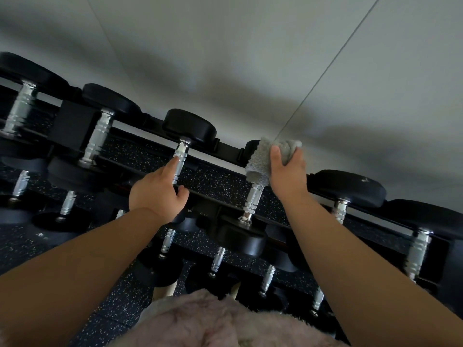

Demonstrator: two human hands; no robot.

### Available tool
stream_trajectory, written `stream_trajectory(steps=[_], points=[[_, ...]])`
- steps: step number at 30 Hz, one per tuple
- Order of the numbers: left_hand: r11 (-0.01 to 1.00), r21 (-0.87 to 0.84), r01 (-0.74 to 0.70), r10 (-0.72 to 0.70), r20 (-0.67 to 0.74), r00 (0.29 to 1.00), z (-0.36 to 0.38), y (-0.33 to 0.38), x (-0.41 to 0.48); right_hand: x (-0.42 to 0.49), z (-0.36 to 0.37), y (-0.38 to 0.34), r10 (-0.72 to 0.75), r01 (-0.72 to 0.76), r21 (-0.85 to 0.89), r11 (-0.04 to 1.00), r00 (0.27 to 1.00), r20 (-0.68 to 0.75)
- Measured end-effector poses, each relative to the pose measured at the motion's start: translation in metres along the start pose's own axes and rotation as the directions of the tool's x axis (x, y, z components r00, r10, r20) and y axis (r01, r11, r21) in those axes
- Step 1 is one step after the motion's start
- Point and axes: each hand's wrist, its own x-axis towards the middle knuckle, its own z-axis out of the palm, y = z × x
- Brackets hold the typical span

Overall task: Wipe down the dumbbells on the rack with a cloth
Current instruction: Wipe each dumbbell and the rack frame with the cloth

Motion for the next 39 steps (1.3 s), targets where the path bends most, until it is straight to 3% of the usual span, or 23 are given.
stream_trajectory(steps=[2,6,10,14,16,19,21,25,30,35,37,39], points=[[1.000,-0.002,0.008,-0.008,-0.005,1.000,0.001,0.000,0.000,-0.006,0.002,0.001,-0.035,0.034,-0.011,0.999,0.998,-0.056],[1.000,-0.004,0.007,-0.007,-0.006,1.000,0.001,0.000,-0.001,-0.010,0.002,0.005,-0.068,0.066,-0.048,0.997,0.997,-0.027],[1.000,0.002,0.014,-0.014,-0.008,1.000,0.000,0.001,-0.001,0.009,-0.014,-0.006,0.146,-0.158,0.074,0.985,0.978,0.146],[0.999,0.016,0.028,-0.028,-0.006,1.000,-0.001,0.004,-0.001,0.020,-0.014,-0.005,0.205,-0.219,0.089,0.972,0.968,0.147],[0.999,0.015,0.031,-0.031,-0.006,1.000,-0.002,0.005,-0.002,0.011,-0.006,-0.003,0.139,-0.142,0.050,0.989,0.989,0.053],[0.999,0.017,0.029,-0.029,-0.006,1.000,-0.002,0.004,-0.001,-0.009,-0.001,0.001,-0.100,0.097,-0.097,0.991,0.995,-0.027],[1.000,0.013,0.029,-0.028,-0.013,1.000,-0.001,0.004,-0.002,-0.014,-0.002,0.004,-0.179,0.182,-0.154,0.971,0.983,0.030],[1.000,0.007,0.029,-0.029,-0.018,0.999,0.000,0.003,-0.001,0.020,-0.011,-0.016,-0.192,0.250,-0.330,0.910,0.961,0.198],[1.000,0.002,0.024,-0.024,-0.022,0.999,0.000,0.000,-0.001,0.036,-0.017,-0.056,-0.301,0.495,-0.473,0.729,0.852,0.428],[1.000,0.001,0.022,-0.022,-0.029,0.999,0.002,-0.002,-0.001,0.019,-0.011,-0.046,-0.578,0.717,-0.368,0.592,0.696,0.425],[1.000,0.001,0.023,-0.023,-0.029,0.999,0.002,-0.003,-0.001,0.028,-0.009,-0.050,-0.517,0.679,-0.438,0.590,0.733,0.441],[1.000,0.007,0.020,-0.020,-0.023,1.000,0.001,-0.003,0.000,0.044,0.001,-0.059,-0.367,0.609,-0.599,0.519,0.792,0.488]])
